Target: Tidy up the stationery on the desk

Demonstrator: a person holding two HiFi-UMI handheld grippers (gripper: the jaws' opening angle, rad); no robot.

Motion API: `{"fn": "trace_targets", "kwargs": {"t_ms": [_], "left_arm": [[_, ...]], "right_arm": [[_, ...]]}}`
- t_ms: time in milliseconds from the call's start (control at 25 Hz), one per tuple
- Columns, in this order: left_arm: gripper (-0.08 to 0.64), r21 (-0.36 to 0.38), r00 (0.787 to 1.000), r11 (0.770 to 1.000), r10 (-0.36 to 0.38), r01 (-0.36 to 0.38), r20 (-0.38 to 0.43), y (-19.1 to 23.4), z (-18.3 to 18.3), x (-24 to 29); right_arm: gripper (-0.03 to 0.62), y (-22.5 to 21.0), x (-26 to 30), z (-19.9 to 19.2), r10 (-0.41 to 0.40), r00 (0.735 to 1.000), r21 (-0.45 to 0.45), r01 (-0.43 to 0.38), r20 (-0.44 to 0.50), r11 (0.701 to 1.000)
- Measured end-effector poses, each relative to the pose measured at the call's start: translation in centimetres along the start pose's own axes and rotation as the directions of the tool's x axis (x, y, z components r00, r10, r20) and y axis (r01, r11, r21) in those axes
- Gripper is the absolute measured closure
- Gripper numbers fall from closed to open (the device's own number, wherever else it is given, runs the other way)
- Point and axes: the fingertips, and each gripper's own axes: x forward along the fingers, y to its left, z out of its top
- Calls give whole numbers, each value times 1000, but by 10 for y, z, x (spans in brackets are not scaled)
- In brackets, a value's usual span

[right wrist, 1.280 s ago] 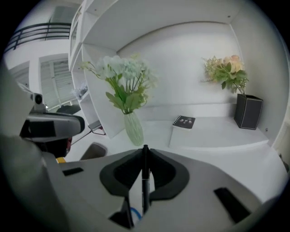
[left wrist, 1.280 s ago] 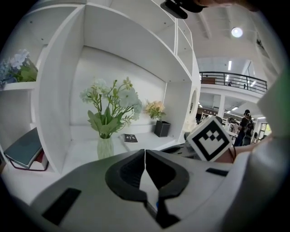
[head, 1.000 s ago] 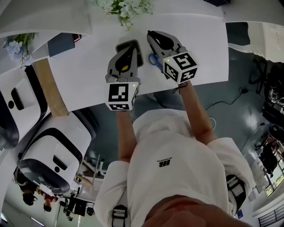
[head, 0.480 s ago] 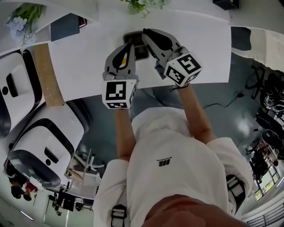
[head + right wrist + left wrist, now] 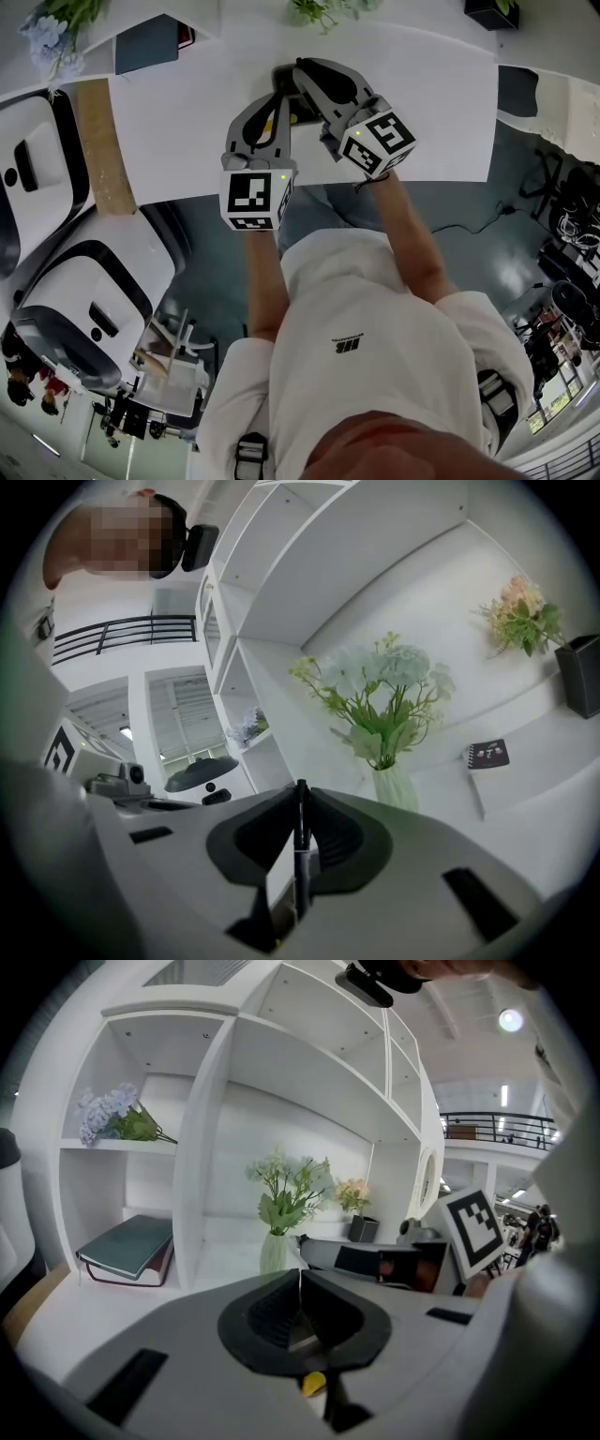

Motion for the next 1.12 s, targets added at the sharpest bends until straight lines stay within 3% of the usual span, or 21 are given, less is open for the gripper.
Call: {"fn": "trace_targets", "kwargs": {"t_ms": [400, 720, 1120], "left_arm": [[560, -3, 1000, 1000, 5, -5, -9, 1, -7, -3], [560, 10, 999, 999, -35, 35, -6, -13, -4, 2], [560, 39, 992, 992, -119, 121, -30, -49, -7, 17]], "right_arm": [[522, 1, -2, -32, -13, 996, -79, 6, -92, 997], [523, -25, -45, -27, -133, 987, -82, 126, -89, 989], [523, -62, -93, -57, -271, 946, -104, 256, -175, 961]]}}
